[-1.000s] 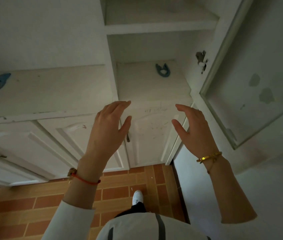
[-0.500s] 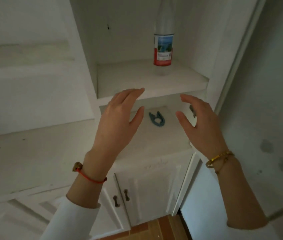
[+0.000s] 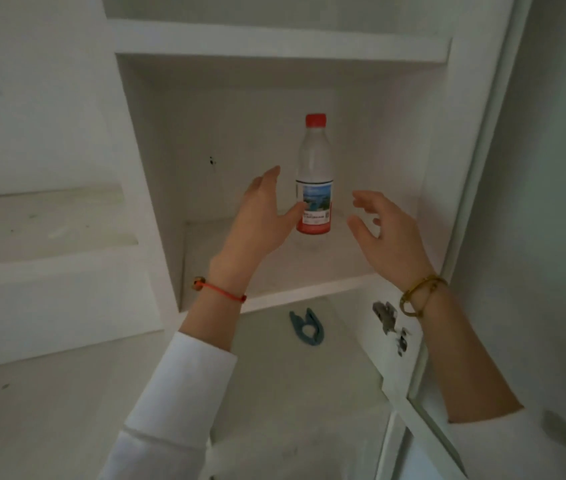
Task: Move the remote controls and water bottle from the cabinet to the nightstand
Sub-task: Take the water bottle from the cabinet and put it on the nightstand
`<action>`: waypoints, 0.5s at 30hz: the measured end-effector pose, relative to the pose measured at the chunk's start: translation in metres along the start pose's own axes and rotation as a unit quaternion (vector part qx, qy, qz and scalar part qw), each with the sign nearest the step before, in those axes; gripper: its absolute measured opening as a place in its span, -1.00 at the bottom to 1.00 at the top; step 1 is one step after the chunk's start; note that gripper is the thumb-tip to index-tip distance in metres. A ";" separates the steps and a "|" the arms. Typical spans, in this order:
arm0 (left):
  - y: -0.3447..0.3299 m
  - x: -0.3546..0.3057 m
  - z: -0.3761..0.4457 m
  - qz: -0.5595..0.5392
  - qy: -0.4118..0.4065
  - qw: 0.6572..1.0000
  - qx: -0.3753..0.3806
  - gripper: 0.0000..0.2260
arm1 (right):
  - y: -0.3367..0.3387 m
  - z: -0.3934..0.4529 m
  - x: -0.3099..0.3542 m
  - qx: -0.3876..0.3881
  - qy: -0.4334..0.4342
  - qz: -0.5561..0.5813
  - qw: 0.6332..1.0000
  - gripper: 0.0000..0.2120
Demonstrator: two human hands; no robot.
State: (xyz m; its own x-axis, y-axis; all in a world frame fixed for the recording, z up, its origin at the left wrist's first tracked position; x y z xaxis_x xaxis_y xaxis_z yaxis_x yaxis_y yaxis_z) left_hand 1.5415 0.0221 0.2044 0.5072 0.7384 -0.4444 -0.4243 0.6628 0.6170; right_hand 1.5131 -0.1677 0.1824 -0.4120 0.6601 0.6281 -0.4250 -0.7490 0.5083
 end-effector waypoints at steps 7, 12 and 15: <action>-0.037 0.018 0.043 -0.060 0.055 0.995 0.050 -0.20 | -0.038 0.043 -0.018 0.080 -0.056 -0.037 0.995 -0.63; -0.050 0.023 0.048 -0.120 0.075 0.989 0.032 -0.27 | -0.053 0.052 -0.024 0.108 -0.065 -0.047 0.991 -0.67; -0.057 0.021 0.046 -0.145 0.070 0.987 0.023 -0.44 | -0.058 0.053 -0.029 0.126 -0.080 -0.059 0.987 -0.68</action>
State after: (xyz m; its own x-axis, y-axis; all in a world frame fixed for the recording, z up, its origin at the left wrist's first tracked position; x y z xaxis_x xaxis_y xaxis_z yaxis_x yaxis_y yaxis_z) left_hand 1.6108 -0.0059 0.1897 0.4929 0.5307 -0.6895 -0.2403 0.8447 0.4783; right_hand 1.5923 -0.1465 0.1663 -0.2298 0.7410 0.6310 -0.2395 -0.6714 0.7013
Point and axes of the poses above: each hand's wrist, its own z-axis towards the middle knuckle, its own y-axis out of the back of the hand, x = y × z, the point moved 4 cm from there along z, towards the middle knuckle, and after that the axes turned 7 degrees about -y, right-handed, at the moved point
